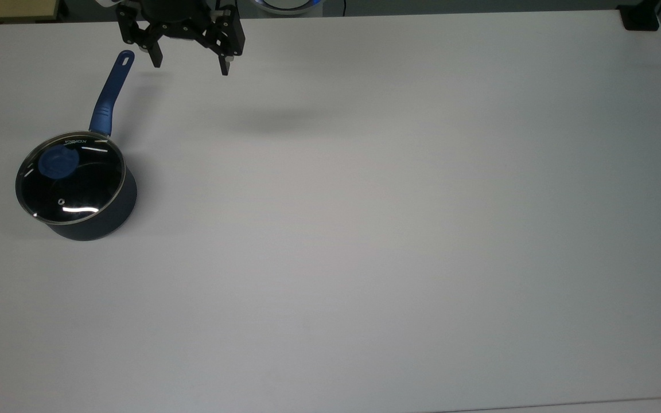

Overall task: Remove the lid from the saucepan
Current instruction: 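Move the gripper over the saucepan toward the blue lid knob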

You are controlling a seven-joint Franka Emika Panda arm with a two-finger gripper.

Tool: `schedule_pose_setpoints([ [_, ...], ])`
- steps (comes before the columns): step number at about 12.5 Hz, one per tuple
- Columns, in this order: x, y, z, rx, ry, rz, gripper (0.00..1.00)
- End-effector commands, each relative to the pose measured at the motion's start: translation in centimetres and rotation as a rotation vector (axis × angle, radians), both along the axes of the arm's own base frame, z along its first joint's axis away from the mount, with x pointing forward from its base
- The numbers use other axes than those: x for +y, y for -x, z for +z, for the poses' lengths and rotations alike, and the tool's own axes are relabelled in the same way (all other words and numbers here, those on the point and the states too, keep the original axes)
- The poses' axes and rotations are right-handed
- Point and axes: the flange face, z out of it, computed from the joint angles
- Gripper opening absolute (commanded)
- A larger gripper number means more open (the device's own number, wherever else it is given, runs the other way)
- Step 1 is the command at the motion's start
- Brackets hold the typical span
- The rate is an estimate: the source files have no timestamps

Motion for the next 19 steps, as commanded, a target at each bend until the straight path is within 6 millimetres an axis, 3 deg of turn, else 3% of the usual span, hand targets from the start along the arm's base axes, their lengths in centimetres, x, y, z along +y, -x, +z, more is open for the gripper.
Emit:
schedule_pose_setpoints([
  [1, -0.7, 0.0, 0.0, 0.010, 0.028, 0.000, 1.00],
  [9, -0.6, -0.4, -0.8, 0.021, 0.026, -0.003, 1.00],
  [13, -1.7, -4.9, -3.1, 0.011, 0.062, -0.001, 1.00],
  [16, -7.3, -7.0, -5.1, 0.012, 0.083, -0.122, 1.00],
  [19, -13.6, -7.5, -6.9, -0.054, 0.107, -0.212, 1.00],
])
